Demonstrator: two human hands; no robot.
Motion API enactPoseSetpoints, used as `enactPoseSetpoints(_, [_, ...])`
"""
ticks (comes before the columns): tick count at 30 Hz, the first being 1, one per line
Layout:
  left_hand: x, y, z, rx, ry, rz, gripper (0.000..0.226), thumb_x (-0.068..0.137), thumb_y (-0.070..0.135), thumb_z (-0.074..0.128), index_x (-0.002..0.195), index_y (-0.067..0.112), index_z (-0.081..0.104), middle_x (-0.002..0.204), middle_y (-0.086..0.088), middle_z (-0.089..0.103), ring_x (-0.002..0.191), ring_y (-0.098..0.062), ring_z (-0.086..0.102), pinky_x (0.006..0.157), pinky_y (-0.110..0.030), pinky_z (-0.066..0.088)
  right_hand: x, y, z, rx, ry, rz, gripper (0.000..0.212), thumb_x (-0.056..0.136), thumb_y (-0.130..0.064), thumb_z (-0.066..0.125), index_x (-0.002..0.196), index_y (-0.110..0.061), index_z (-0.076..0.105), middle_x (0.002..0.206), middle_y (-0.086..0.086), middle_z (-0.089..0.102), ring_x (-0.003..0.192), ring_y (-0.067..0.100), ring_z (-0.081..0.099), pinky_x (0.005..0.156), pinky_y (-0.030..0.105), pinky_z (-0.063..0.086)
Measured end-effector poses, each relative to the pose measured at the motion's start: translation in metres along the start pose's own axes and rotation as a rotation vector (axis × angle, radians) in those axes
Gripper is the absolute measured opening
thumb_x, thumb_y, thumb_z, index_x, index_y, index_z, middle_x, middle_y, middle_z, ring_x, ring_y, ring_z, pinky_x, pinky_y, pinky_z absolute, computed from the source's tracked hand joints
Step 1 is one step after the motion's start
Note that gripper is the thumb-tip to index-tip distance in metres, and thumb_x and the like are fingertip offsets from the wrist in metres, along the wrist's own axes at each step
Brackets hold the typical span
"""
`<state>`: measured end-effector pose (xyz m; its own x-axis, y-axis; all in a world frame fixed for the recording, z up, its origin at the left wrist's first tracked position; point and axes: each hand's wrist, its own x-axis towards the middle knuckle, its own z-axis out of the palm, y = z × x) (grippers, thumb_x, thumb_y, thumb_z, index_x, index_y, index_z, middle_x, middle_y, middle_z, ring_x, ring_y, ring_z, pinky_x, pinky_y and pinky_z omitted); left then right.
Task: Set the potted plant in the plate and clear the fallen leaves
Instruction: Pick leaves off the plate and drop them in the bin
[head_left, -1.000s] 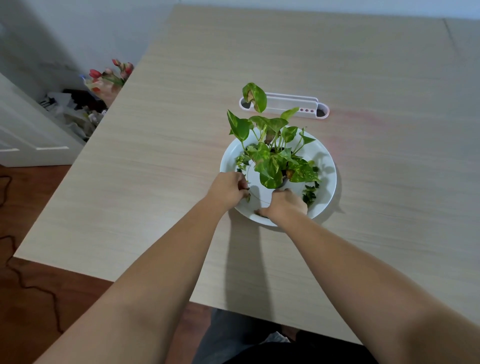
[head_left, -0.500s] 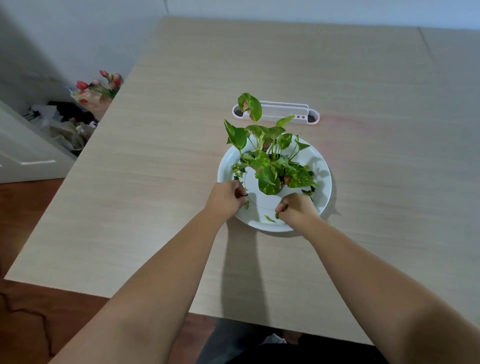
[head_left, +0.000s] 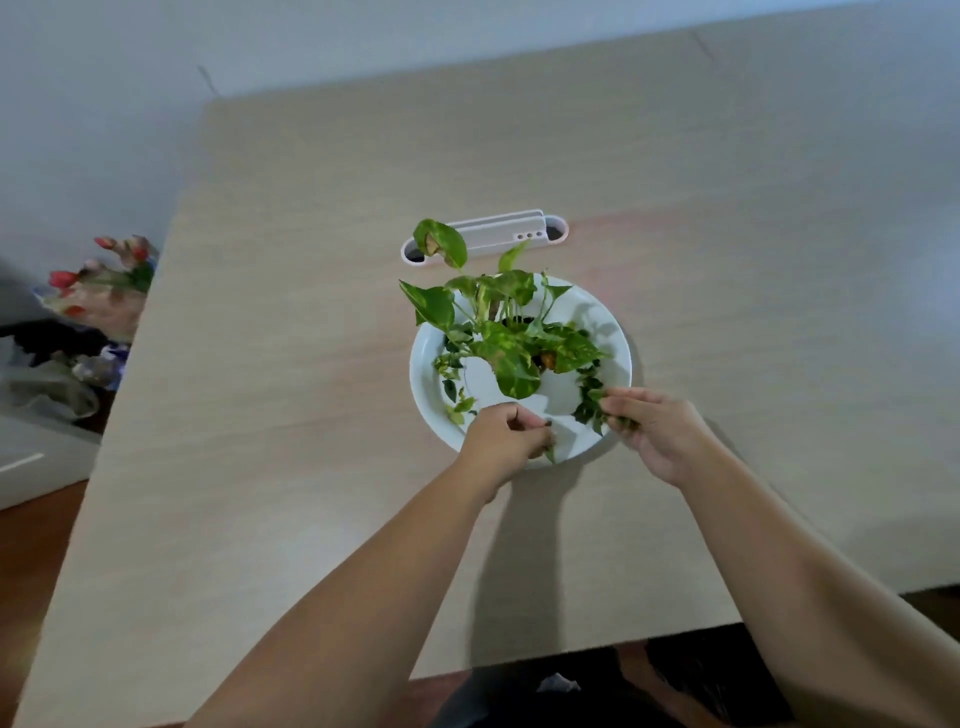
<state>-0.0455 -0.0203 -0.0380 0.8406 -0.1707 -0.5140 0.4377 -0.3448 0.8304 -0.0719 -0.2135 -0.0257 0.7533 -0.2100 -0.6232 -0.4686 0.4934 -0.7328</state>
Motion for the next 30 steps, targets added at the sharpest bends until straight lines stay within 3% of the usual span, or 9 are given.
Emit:
enactPoseSetpoints(4, [-0.008, 0.006, 0.041, -0.103, -0.114, -0.020, 0.016, 0.075, 0.006, 0.078, 0.072, 0.014, 0.064, 0.073, -0.005, 0.063, 0.068, -0.016, 0.061, 0.082, -0.039, 0.057, -0.026, 0.007, -0.036, 0.249, 0.064, -0.026, 0.016, 0.083, 0.008, 0.061, 0.096, 0.000, 0.065, 0.068, 0.000, 0.073, 0.057, 0.003, 0.066, 0.054, 0.011, 0.053])
enactPoseSetpoints(10, [-0.039, 0.026, 0.132, -0.088, -0.367, -0.001, 0.019, 0.081, 0.001, 0.072, 0.071, 0.012, 0.060, 0.070, -0.004, 0.061, 0.064, -0.012, 0.060, 0.063, -0.018, 0.055, -0.089, 0.019, -0.132, 0.471, 0.284, -0.110, 0.014, 0.084, 0.009, 0.059, 0.086, -0.003, 0.065, 0.064, -0.001, 0.073, 0.055, 0.004, 0.068, 0.053, 0.012, 0.054])
enactPoseSetpoints(15, [-0.079, 0.022, 0.224, 0.088, -0.549, 0.024, 0.022, 0.082, -0.001, 0.071, 0.070, 0.014, 0.059, 0.066, -0.003, 0.060, 0.060, -0.011, 0.058, 0.060, -0.019, 0.052, -0.139, 0.043, -0.222, 0.555, 0.460, -0.141, 0.013, 0.085, 0.008, 0.059, 0.088, -0.004, 0.065, 0.063, -0.001, 0.073, 0.059, 0.003, 0.069, 0.055, 0.012, 0.054])
enactPoseSetpoints(19, [-0.114, 0.006, 0.291, 0.280, -0.670, 0.069, 0.018, 0.079, 0.004, 0.074, 0.072, 0.014, 0.061, 0.065, -0.005, 0.061, 0.052, -0.010, 0.058, 0.057, -0.020, 0.050, -0.169, 0.066, -0.291, 0.605, 0.596, -0.128, 0.014, 0.084, 0.009, 0.060, 0.092, -0.001, 0.064, 0.083, 0.008, 0.067, 0.078, 0.012, 0.063, 0.056, 0.012, 0.055])
enactPoseSetpoints(21, [-0.125, -0.003, 0.321, 0.379, -0.699, 0.080, 0.015, 0.078, 0.006, 0.075, 0.073, 0.014, 0.063, 0.065, -0.003, 0.063, 0.050, -0.008, 0.058, 0.056, -0.020, 0.053, -0.176, 0.076, -0.319, 0.595, 0.665, -0.102, 0.014, 0.082, 0.010, 0.062, 0.091, -0.001, 0.065, 0.086, 0.010, 0.065, 0.079, 0.014, 0.061, 0.054, 0.013, 0.055])
enactPoseSetpoints(25, [-0.130, -0.022, 0.372, 0.505, -0.687, 0.040, 0.012, 0.076, 0.013, 0.076, 0.072, 0.017, 0.065, 0.072, -0.005, 0.072, 0.058, -0.016, 0.064, 0.077, -0.041, 0.060, -0.176, 0.095, -0.361, 0.533, 0.745, -0.020, 0.012, 0.079, 0.011, 0.066, 0.084, 0.000, 0.067, 0.083, 0.013, 0.066, 0.070, 0.016, 0.063, 0.052, 0.014, 0.055])
enactPoseSetpoints(28, [-0.123, -0.039, 0.402, 0.566, -0.630, 0.022, 0.010, 0.075, 0.016, 0.077, 0.071, 0.018, 0.068, 0.074, -0.005, 0.075, 0.060, -0.015, 0.066, 0.078, -0.038, 0.062, -0.165, 0.107, -0.384, 0.498, 0.790, 0.031, 0.011, 0.081, 0.012, 0.063, 0.083, 0.002, 0.066, 0.084, 0.014, 0.066, 0.074, 0.018, 0.062, 0.051, 0.015, 0.055])
enactPoseSetpoints(30, [-0.117, -0.049, 0.417, 0.608, -0.597, 0.013, 0.007, 0.075, 0.020, 0.077, 0.073, 0.018, 0.071, 0.071, -0.003, 0.074, 0.063, -0.016, 0.069, 0.076, -0.035, 0.062, -0.157, 0.113, -0.394, 0.496, 0.817, 0.056, 0.014, 0.082, 0.013, 0.062, 0.095, 0.009, 0.066, 0.083, 0.014, 0.065, 0.073, 0.018, 0.061, 0.050, 0.016, 0.055])
